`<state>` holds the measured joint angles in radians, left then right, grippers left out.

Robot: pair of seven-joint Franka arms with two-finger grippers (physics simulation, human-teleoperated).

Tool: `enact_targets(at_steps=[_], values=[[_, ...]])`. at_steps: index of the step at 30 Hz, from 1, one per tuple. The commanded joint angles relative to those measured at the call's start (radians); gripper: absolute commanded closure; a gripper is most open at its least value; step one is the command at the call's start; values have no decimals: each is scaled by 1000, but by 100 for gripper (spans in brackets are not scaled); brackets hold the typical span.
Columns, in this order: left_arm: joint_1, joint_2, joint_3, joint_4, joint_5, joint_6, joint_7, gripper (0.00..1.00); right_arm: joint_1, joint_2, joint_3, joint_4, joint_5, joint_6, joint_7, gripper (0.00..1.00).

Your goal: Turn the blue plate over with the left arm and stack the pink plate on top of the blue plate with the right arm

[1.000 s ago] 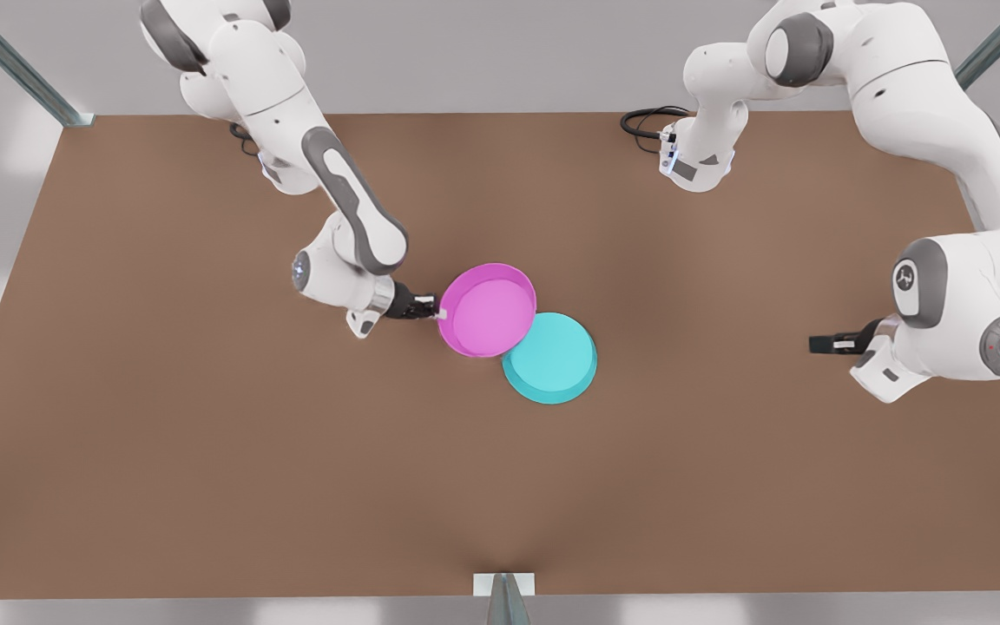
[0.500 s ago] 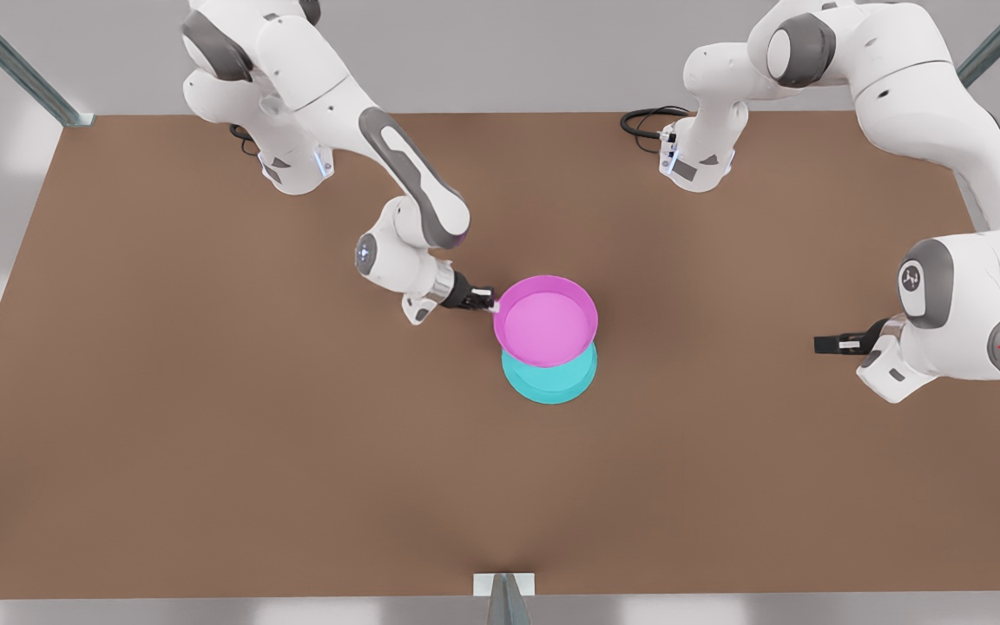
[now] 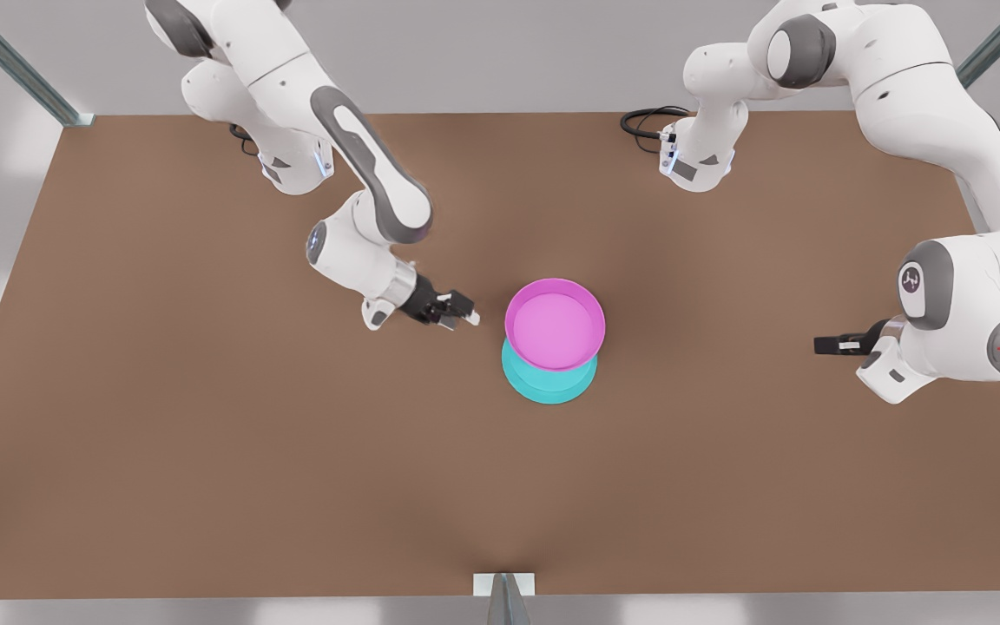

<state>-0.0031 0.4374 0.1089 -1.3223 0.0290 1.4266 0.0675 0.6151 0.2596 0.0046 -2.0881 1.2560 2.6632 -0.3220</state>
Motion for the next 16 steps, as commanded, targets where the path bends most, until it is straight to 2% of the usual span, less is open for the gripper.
enact_targets(at_steps=[1, 3, 4, 7, 8, 9, 10, 11, 12, 16], values=[[0, 0, 0, 0, 0, 0, 0, 0, -12, -3, 0, -4, 0, -2, -20, 0], [0, -2, -2, 8, -1, 0, 0, 0, -100, -37, 0, -47, -16, -12, -123, 0], [-2, -3, -6, 9, 2, 3, 0, 0, -158, -46, 0, -49, -118, -54, -155, 0], [-12, -19, -14, 25, 3, 37, 9, 0, -455, -146, -15, 13, -769, -445, -161, 0], [-12, -19, -14, 28, 3, 37, 15, 0, -497, -146, -34, 74, -912, -572, -143, 0], [-14, -19, -14, 28, 3, 37, 18, 0, -512, -143, -86, 207, -1082, -783, -51, 0], [-14, -20, -15, 29, 3, 38, 18, 0, -518, -142, -87, 293, -1174, -895, 18, 0], [-14, -19, -20, 37, 3, 37, 20, 0, -546, -143, -89, 400, -1214, -1029, 232, 0], [-14, -20, -21, 37, 3, 37, 20, 0, -549, -146, -89, 445, -1332, -1043, 319, 0], [-14, -23, -21, 37, 3, 37, 21, 0, -569, -142, -86, 438, -1304, -1011, 317, 0]])
